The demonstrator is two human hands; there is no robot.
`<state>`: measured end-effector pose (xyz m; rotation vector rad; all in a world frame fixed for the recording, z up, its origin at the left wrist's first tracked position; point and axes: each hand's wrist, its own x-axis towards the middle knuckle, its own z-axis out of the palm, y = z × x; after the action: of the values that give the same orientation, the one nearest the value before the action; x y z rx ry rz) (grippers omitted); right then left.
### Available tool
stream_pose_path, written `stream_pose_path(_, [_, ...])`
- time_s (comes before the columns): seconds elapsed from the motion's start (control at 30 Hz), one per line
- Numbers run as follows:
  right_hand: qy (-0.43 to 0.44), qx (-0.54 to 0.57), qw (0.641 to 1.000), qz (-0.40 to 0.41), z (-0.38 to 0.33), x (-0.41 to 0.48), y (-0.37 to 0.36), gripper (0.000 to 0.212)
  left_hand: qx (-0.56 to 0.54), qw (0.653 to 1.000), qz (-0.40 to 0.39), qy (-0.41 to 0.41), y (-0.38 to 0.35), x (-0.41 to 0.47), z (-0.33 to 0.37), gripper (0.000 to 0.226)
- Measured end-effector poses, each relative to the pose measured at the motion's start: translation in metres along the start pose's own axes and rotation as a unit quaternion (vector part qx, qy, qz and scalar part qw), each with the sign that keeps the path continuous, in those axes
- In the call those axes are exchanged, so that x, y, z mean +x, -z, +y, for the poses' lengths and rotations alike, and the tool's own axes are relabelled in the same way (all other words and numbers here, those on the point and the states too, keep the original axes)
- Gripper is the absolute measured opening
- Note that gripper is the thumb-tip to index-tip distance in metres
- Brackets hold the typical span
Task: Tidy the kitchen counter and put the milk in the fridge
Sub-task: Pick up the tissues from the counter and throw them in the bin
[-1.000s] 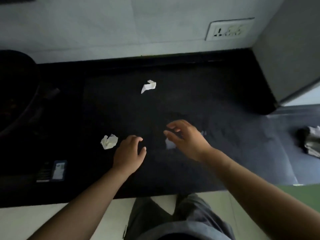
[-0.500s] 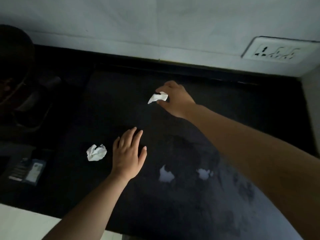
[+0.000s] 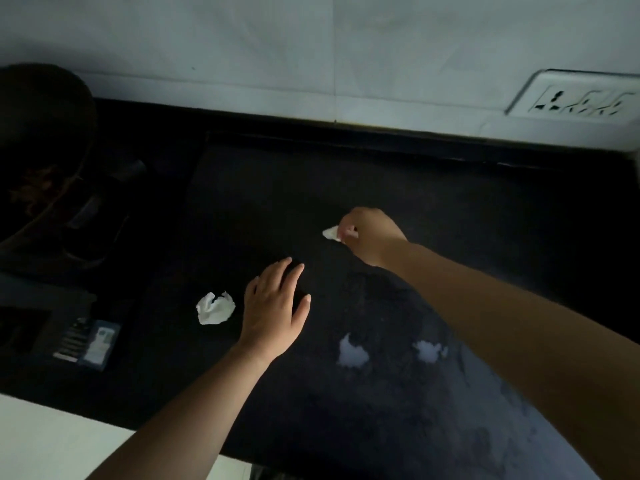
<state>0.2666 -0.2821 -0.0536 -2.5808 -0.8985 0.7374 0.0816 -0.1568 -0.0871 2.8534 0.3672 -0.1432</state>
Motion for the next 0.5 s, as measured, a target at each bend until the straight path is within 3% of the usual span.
stream_pose_path(0.13, [-0.004, 0.121, 0.992, 0.034, -0.019, -0.033, -0.009, 0.018, -0.043, 0.998, 0.016, -0.031, 0.022, -0.008, -0.018, 0.052])
stream_pose_path(0.37, [-0.008, 0.219, 0.975, 0.034, -0.104, -0.050, -0.043, 0.025, -0.114, 0.992, 0.049, 0.003, 0.060, -0.047, -0.092, 0.042])
stream_pose_path(0.5, [-0.010, 0.238, 0.971, 0.025, -0.150, -0.042, -0.070, 0.026, -0.081, 0.996, 0.025, 0.018, 0.065, -0.065, -0.138, 0.046])
